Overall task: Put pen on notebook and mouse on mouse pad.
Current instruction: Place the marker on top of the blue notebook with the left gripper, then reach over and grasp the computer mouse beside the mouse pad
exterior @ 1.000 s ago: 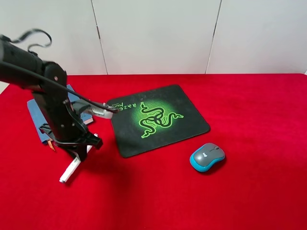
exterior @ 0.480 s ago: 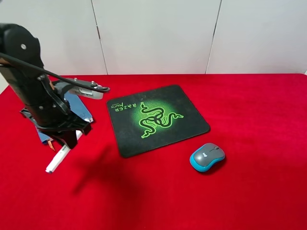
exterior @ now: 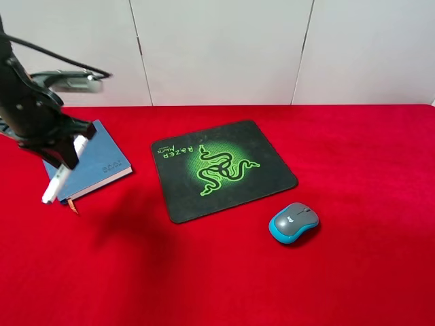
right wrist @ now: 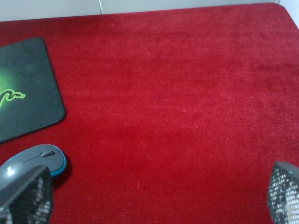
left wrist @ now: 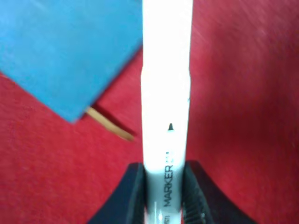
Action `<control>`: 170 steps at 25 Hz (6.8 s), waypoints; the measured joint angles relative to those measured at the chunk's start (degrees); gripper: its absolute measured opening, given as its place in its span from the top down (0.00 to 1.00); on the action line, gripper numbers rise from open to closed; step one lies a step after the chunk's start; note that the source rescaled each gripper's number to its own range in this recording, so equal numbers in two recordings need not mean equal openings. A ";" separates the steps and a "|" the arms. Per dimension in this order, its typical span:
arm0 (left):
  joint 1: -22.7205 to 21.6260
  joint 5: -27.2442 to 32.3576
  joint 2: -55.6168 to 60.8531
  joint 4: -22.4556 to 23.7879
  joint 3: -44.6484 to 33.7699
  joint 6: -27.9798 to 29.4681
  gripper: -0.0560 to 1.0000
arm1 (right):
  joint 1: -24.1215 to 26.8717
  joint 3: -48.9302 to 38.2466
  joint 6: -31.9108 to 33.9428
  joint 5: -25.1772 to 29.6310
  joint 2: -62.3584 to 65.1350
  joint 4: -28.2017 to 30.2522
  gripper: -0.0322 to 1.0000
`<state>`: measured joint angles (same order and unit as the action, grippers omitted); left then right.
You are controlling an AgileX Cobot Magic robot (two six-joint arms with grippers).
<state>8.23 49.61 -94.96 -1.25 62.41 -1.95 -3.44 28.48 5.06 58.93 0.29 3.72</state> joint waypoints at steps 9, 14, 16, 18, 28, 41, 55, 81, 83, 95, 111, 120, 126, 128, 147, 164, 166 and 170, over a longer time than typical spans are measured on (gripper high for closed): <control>-4.46 1.43 -10.98 0.06 10.82 0.00 0.95 | 0.00 0.00 0.00 0.00 0.00 0.00 0.00; -7.50 2.01 -15.46 0.00 15.73 0.00 0.95 | 0.00 0.00 0.00 0.00 0.00 0.00 0.00; -8.62 2.14 -17.56 0.00 17.10 0.00 0.95 | 0.00 0.00 0.00 0.00 0.00 0.00 0.00; -9.60 2.14 -19.71 0.06 17.97 0.00 0.95 | 0.00 0.00 0.00 0.00 0.00 0.00 0.00; -10.70 -1.20 -24.50 0.06 19.03 0.18 0.95 | 0.00 0.00 0.00 0.00 0.00 0.00 0.00; -10.70 -2.03 -24.55 0.06 20.43 0.18 0.89 | 0.00 0.00 0.00 0.00 0.00 0.00 0.00; -10.70 -2.74 -23.42 0.06 20.43 -0.04 0.01 | 0.00 0.00 0.00 0.00 0.00 0.00 0.00; -10.70 17.32 12.41 0.06 15.72 1.95 0.00 | 0.00 0.00 0.00 0.00 0.00 0.00 0.00; -10.70 17.32 16.95 0.06 12.82 1.95 0.00 | 0.00 0.00 0.00 0.00 0.00 0.00 0.00; -10.70 17.43 44.39 0.06 -7.84 2.55 0.01 | 0.00 0.00 0.00 0.00 0.00 0.00 0.00; -10.70 17.53 87.04 -1.41 -26.08 4.51 0.02 | 0.00 0.00 0.00 0.00 0.00 0.00 0.00; -10.70 17.41 94.71 -5.71 -29.56 -5.26 0.00 | 0.00 0.00 0.00 0.00 0.00 0.00 0.00; -10.70 12.04 94.71 -6.67 -34.11 -5.84 0.00 | 0.00 0.00 0.00 0.00 0.00 0.00 0.00; -10.70 11.63 94.87 -6.61 -34.14 -5.85 0.00 | 0.00 0.00 0.00 0.00 0.00 0.00 0.00; -10.70 11.57 95.35 -5.81 -34.14 -6.49 0.00 | 0.00 0.00 0.00 0.00 0.00 0.00 0.00; -10.70 11.57 95.35 -5.81 -34.14 -6.49 0.00 | 0.00 0.00 0.00 0.00 0.00 0.00 0.00; -10.70 11.57 95.35 -5.81 -34.14 -6.49 0.00 | 0.00 0.00 0.00 0.00 0.00 -0.25 0.00; -10.70 11.57 95.35 -5.81 -34.14 -6.49 0.00 | 0.00 0.00 0.00 0.00 0.00 -1.00 0.00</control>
<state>-2.47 61.18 0.39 -7.05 28.27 -8.44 -3.44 28.48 5.06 58.93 0.29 2.72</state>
